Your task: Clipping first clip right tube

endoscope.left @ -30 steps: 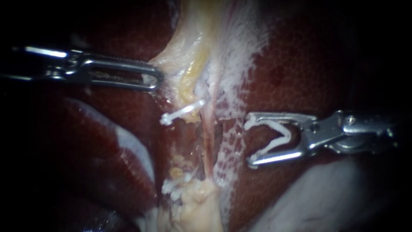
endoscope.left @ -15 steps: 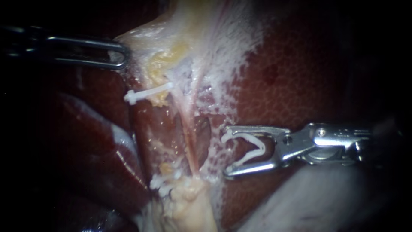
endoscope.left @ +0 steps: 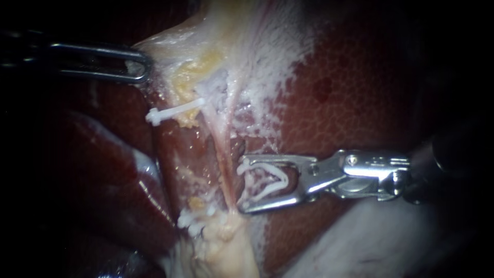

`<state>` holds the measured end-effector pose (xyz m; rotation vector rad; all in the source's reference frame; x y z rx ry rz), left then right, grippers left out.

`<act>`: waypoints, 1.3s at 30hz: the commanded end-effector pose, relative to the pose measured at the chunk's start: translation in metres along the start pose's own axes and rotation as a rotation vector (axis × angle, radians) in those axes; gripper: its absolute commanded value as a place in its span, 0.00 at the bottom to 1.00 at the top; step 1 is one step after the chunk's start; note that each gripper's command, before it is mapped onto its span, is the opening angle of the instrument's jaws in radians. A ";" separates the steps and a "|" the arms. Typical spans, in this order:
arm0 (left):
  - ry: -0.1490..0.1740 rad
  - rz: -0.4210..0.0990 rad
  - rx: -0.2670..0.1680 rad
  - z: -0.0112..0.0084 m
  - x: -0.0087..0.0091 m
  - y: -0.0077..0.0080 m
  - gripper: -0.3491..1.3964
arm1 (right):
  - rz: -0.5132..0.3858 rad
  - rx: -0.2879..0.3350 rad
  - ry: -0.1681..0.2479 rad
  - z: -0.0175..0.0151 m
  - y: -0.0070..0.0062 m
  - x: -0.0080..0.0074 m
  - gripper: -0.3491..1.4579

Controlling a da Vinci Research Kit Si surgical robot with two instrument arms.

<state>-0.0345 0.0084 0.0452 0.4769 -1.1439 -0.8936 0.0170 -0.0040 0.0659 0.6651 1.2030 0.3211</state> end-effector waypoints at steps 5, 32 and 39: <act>0.000 0.000 -0.001 0.0000 0.0000 -0.0001 0.00 | 0.003 0.022 -0.006 0.0015 0.0003 -0.0001 0.52; 0.000 0.000 -0.001 0.0000 0.0000 -0.0001 0.00 | 0.125 0.230 -0.058 0.0006 -0.0020 0.0023 0.40; 0.000 0.000 -0.001 0.0000 0.0000 -0.0001 0.00 | 0.155 0.232 -0.062 0.0003 -0.0013 0.0022 0.26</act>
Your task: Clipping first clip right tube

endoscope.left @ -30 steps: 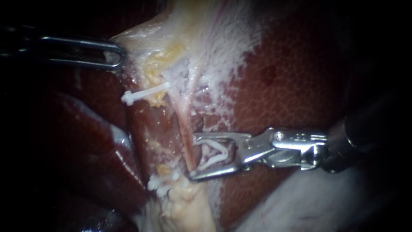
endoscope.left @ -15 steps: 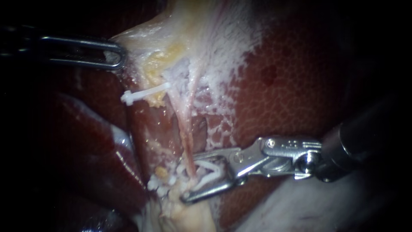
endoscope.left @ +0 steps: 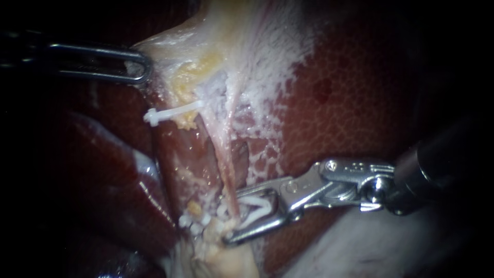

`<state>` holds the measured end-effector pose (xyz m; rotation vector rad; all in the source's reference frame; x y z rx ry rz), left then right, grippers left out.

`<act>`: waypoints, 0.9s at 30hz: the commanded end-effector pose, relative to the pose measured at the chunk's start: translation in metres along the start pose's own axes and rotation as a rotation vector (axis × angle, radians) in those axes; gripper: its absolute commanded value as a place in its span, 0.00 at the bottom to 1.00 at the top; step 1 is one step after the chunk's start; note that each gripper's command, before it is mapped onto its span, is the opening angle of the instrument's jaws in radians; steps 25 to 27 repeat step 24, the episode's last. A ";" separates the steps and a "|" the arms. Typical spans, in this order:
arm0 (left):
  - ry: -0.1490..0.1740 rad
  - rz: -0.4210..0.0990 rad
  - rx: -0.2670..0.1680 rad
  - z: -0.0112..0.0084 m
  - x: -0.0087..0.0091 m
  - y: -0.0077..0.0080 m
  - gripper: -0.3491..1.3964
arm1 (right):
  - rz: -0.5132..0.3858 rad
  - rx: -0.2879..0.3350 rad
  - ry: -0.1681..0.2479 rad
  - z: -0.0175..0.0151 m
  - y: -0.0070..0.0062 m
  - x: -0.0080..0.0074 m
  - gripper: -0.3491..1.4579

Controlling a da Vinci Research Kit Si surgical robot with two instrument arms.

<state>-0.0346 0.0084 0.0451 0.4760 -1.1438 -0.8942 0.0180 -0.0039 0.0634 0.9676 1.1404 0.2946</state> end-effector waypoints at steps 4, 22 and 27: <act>0.000 0.000 0.000 0.0000 0.0000 0.0000 0.00 | 0.034 0.003 0.000 -0.0008 0.0011 0.0004 0.04; 0.000 0.000 0.000 0.0001 0.0000 0.0001 0.00 | 0.071 0.016 -0.009 -0.0012 0.0010 -0.0010 0.00; 0.000 0.000 0.000 0.0001 0.0000 0.0000 0.00 | 0.071 0.016 -0.010 -0.0012 0.0010 -0.0010 0.00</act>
